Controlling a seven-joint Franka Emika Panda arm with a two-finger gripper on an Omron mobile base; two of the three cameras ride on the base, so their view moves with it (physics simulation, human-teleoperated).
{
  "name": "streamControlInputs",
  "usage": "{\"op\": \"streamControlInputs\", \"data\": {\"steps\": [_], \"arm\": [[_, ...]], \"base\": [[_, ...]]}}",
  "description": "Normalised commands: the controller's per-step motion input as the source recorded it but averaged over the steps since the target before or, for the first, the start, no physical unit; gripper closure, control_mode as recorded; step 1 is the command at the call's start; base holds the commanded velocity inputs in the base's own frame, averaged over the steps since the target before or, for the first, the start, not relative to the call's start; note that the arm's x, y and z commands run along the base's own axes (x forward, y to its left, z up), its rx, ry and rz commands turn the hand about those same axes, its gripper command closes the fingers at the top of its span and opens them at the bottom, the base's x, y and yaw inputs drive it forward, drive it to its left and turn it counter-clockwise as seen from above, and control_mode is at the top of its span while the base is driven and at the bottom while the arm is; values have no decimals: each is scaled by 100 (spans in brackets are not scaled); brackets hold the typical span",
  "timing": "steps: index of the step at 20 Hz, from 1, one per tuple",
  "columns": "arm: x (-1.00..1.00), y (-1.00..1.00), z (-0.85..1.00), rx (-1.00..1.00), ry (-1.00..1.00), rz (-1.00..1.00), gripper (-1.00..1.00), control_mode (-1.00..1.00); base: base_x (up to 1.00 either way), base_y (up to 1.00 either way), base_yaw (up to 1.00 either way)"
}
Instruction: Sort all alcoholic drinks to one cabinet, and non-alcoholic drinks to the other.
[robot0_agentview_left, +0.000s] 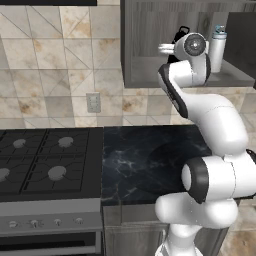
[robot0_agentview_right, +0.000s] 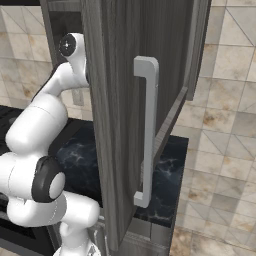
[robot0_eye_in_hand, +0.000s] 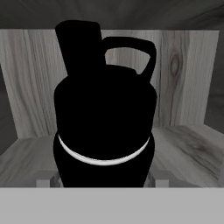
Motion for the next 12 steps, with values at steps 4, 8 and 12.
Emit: {"op": "streamControlInputs", "data": {"steps": [4,8,12], "arm": [[30,0,-18,0,0,0,100,-100],[29,0,-23,0,0,0,100,-100],[28,0,-27,0,0,0,100,-100]], "base": [[0,0,0],[0,0,0],[0,0,0]]}}
